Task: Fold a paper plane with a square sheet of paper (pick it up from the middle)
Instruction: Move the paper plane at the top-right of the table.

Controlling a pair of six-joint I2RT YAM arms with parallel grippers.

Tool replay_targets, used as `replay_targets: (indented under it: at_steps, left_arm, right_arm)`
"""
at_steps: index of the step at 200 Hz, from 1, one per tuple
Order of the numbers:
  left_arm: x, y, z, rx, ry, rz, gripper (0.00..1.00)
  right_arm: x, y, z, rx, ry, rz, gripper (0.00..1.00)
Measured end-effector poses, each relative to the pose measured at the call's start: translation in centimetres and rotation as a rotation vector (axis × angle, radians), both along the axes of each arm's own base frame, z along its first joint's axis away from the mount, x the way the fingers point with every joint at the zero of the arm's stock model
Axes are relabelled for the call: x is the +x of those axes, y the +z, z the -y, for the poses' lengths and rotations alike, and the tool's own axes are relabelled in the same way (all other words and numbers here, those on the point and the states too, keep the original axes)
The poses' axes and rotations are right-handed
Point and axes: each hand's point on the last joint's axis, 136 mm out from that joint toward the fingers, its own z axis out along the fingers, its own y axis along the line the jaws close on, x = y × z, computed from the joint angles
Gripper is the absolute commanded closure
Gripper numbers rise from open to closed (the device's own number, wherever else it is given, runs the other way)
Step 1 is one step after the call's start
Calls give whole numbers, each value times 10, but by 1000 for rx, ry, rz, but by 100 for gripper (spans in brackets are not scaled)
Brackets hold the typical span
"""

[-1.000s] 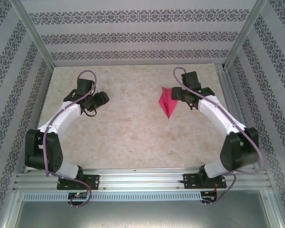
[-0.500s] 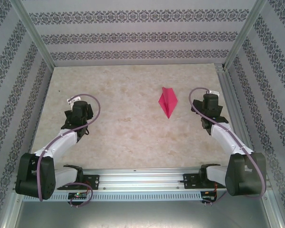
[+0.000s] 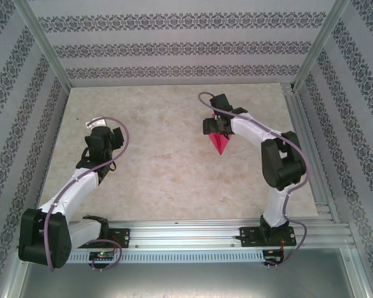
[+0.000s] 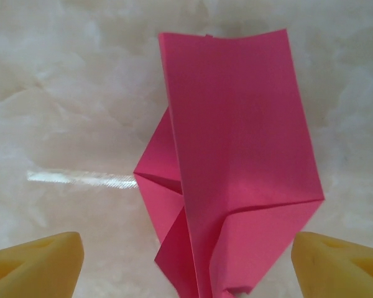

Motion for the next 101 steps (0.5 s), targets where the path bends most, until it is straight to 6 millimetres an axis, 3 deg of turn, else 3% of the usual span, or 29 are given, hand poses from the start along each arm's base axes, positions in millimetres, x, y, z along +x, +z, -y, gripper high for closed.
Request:
replay_targets:
  at_steps: [26, 36, 53, 67, 81, 101]
  left_arm:
    - [-2, -4, 4, -11, -25, -23, 18]
    - [-3, -6, 5, -13, -31, -32, 18]
    - [-4, -8, 7, -20, -40, -43, 18]
    - [-4, -8, 8, -24, -41, -49, 17]
    - [-5, -8, 8, -27, -44, -55, 17]
    - [-6, -7, 9, -32, -46, -56, 17]
  right_arm:
    - [4, -23, 1, -40, -14, -69, 33]
    - [5, -27, 1, -51, -7, -84, 46]
    - [13, -28, 2, -50, -22, -90, 65]
    - [19, -28, 5, -49, -28, -86, 69]
    - [21, -29, 12, -43, -41, -90, 85]
    - [25, -30, 23, -11, -59, -100, 93]
